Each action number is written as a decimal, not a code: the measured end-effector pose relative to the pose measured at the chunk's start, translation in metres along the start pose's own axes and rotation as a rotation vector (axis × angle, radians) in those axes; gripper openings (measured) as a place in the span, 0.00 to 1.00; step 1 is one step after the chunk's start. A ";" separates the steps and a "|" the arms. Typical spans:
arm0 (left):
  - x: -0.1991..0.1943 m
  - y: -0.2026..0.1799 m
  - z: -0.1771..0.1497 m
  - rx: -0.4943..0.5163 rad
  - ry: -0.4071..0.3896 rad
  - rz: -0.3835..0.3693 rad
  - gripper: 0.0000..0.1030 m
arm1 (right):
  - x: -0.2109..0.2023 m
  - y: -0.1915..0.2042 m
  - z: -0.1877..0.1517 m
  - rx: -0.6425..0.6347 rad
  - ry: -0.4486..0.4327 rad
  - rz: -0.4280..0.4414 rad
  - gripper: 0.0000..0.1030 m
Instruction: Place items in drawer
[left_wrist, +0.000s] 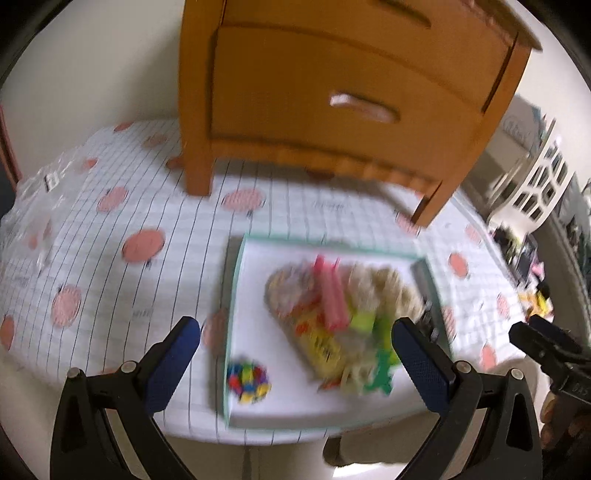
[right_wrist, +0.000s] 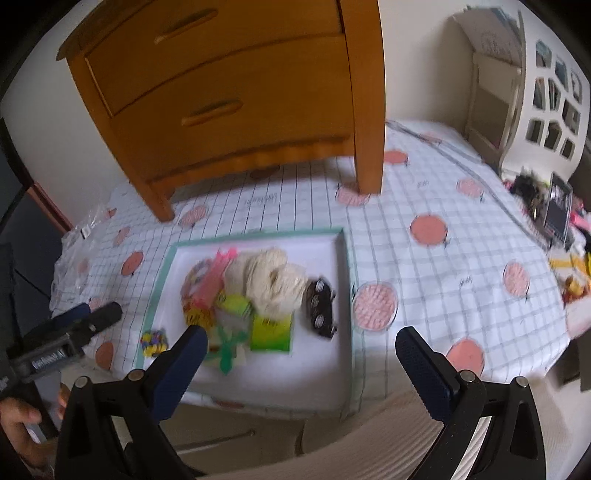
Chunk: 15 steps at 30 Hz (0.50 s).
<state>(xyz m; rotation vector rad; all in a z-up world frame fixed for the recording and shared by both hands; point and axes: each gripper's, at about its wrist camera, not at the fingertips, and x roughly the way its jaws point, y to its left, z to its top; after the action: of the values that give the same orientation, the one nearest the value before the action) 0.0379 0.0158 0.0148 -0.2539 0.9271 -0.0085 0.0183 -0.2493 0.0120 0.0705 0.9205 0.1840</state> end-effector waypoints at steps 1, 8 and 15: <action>0.000 0.000 0.008 -0.005 -0.021 -0.009 1.00 | -0.001 -0.001 0.006 -0.005 -0.021 0.001 1.00; 0.010 -0.003 0.065 -0.005 -0.145 -0.055 1.00 | 0.001 -0.020 0.059 -0.025 -0.161 0.009 1.00; 0.028 0.009 0.125 0.010 -0.131 -0.067 1.00 | 0.018 -0.039 0.123 -0.015 -0.224 0.069 1.00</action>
<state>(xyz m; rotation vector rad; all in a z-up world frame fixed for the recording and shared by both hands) 0.1528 0.0481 0.0617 -0.2727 0.7877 -0.0574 0.1321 -0.2821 0.0670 0.1071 0.6935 0.2417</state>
